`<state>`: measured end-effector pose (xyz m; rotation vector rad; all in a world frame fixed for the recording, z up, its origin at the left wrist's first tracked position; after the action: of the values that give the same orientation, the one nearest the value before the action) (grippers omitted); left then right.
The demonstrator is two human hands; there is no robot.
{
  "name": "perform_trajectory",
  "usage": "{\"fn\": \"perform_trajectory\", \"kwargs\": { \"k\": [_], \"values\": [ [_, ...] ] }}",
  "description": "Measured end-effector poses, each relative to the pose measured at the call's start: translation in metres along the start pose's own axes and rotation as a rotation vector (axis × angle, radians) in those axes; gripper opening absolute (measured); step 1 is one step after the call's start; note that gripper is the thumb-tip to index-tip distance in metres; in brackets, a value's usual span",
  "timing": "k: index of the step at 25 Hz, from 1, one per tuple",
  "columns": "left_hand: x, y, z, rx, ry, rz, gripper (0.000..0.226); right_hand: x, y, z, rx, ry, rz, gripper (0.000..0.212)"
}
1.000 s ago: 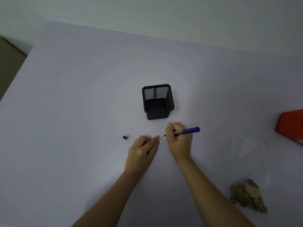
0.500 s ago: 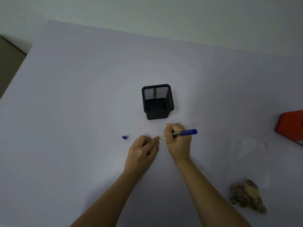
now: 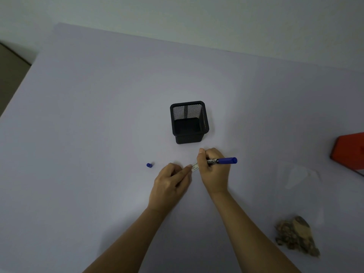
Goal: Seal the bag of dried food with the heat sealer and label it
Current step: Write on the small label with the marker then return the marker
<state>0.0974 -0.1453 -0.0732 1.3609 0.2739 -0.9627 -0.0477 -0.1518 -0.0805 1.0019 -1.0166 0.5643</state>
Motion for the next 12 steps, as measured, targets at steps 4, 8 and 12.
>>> {"fn": "perform_trajectory", "kwargs": {
  "k": [4, 8, 12],
  "values": [
    [-0.0009, 0.0016, 0.0005, -0.009, 0.001, -0.012, 0.023, 0.0007, 0.0004, -0.0002, -0.005, 0.001, -0.010, 0.039],
    [-0.0013, 0.0013, 0.0002, -0.010, 0.003, -0.022, 0.022, -0.0002, 0.0011, -0.0007, -0.006, 0.004, -0.005, 0.039],
    [0.0002, 0.0010, 0.0003, -0.005, 0.007, -0.016, 0.023, -0.0001, 0.0001, -0.0006, -0.002, 0.005, 0.008, 0.038]
  ]
}}
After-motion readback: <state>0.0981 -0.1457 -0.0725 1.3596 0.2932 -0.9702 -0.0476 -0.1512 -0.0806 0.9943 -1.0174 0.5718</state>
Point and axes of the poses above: each hand's wrist, its own z-axis towards the middle knuckle, its own y-axis out of the back of the hand, x = y × z, the point moved 7 cm from there along z, towards the middle knuckle, and after that the axes turned 6 degrees about -z, right-handed, at the moved point
